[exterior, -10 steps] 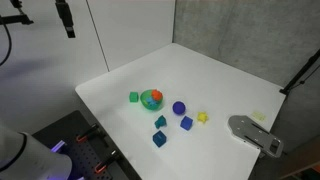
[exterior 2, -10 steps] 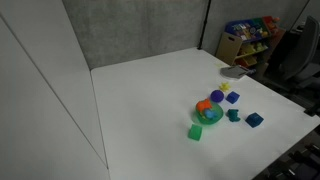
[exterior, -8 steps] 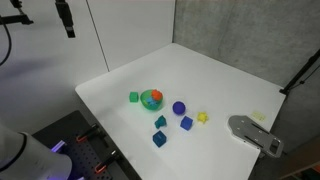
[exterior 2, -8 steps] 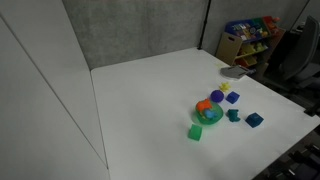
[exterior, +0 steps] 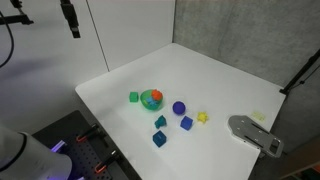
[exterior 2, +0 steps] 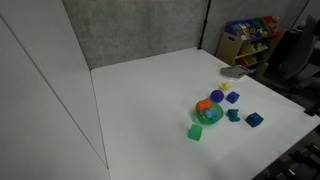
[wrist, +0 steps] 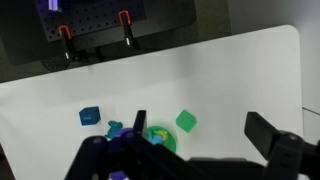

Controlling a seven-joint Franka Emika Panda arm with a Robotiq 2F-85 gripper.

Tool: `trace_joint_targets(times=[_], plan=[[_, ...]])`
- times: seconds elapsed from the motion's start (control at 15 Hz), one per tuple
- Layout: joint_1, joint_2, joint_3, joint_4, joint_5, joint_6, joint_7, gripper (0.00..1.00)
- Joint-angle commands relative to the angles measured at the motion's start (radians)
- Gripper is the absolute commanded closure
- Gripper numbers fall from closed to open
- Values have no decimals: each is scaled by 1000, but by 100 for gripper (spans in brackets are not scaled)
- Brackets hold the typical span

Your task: Put the dark green toy in the green bowl

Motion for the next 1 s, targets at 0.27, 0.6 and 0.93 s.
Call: trace_joint_targets(times=[0.27, 0.6, 0.93], plan=[[-34, 113, -15, 30, -62, 117, 46, 0], [-49, 199, -36, 44, -119, 195, 90, 0], [-58, 295, -70, 60, -171, 282, 150, 0]])
